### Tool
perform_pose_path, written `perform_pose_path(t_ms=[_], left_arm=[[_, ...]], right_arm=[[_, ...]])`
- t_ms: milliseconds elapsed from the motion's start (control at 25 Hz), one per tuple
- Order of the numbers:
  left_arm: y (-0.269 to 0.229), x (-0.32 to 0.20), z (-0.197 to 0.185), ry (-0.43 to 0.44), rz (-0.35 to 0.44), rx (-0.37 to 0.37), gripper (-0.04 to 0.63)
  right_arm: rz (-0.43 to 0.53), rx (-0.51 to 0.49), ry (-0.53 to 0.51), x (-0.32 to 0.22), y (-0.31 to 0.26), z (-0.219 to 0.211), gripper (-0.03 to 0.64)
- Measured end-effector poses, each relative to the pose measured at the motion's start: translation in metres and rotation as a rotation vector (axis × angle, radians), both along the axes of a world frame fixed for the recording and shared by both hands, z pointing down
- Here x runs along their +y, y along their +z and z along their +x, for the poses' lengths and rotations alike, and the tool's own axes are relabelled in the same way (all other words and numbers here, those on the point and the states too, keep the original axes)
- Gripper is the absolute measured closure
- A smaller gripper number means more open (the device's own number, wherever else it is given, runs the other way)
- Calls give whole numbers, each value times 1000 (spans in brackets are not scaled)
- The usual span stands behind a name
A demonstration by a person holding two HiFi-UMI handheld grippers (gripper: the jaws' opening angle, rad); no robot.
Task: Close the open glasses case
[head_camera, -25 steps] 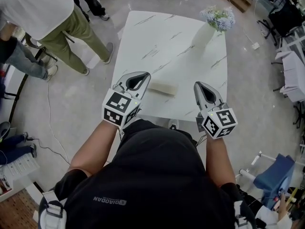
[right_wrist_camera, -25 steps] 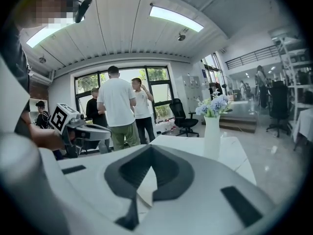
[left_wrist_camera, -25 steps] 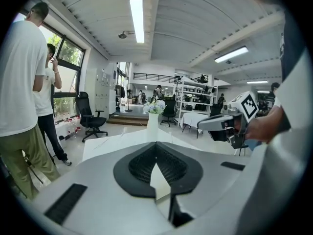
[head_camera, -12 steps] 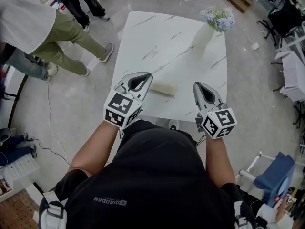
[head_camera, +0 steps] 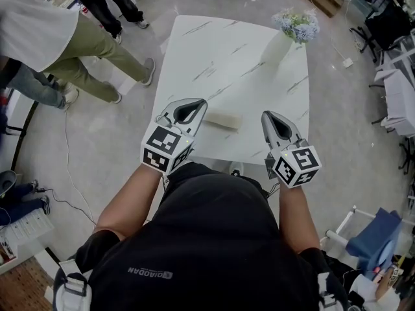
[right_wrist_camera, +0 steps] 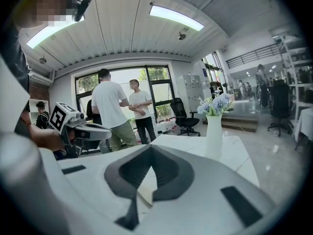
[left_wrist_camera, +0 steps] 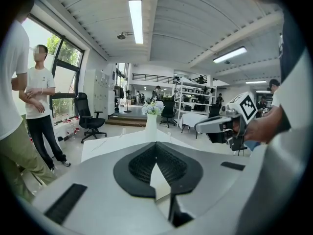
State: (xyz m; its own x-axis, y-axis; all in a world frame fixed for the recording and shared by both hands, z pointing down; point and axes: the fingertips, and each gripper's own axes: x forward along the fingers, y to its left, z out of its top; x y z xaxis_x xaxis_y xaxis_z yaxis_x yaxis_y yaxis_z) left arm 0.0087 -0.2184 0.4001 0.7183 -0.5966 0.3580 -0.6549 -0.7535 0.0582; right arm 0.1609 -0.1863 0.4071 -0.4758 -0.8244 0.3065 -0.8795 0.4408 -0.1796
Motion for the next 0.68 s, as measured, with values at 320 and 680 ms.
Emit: perform_pose_path(t_ms=[320,680], left_arm=[[0,3,1,0,-7,4,592],[1,4,1,4,2,-3,592]], right_arm=[[-3,-1,1,1,0,-1,615],[-4,-4,2,3,2,-1,615]])
